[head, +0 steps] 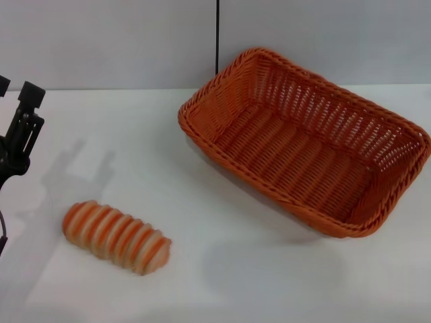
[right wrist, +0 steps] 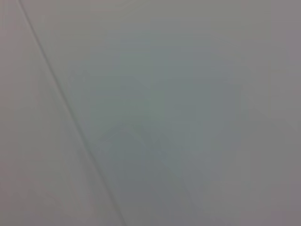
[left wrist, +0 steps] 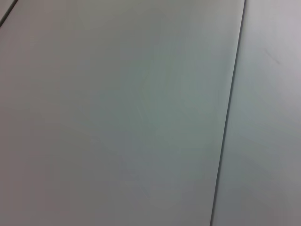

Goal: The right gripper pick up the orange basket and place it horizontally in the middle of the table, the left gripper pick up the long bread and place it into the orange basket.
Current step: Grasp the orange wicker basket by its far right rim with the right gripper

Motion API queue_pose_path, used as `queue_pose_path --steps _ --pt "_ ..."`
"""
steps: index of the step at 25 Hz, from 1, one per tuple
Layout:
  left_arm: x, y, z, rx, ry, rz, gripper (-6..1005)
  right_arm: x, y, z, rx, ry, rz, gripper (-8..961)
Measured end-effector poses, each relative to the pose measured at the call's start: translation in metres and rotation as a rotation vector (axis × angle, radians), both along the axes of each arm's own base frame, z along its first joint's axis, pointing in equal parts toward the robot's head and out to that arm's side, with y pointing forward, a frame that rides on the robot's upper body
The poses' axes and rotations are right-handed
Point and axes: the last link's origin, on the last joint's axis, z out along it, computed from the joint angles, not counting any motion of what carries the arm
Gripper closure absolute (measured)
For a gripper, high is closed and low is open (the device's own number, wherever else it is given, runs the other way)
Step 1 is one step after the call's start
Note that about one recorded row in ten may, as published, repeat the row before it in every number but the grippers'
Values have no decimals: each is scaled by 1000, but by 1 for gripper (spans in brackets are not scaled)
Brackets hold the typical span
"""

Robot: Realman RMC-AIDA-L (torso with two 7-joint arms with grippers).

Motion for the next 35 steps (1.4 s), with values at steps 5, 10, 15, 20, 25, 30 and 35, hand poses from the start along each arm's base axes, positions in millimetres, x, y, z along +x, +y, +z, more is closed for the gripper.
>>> queue_pose_path --steps 5,10,15,20,25,30,35 --pt "1 1 -1 -2 -1 -1 345 -34 19 18 -182 -112 -34 392" --pt "1 2 -2 -5 -4 4 344 -58 37 14 -395 -316 -78 392" --pt "3 4 -3 -12 -2 -5 344 -63 53 -7 -532 -528 -161 392" --pt "3 4 -4 -16 -4 -2 343 -59 64 -33 -621 -703 -242 393" --pt "3 4 -7 -26 -8 3 343 -55 70 -59 -645 -799 -263 393" --pt "4 3 -8 -34 -7 3 343 -51 74 -70 -630 -815 -263 394" --pt "3 4 -9 -38 -6 5 342 -43 76 -77 -606 -799 -281 394"
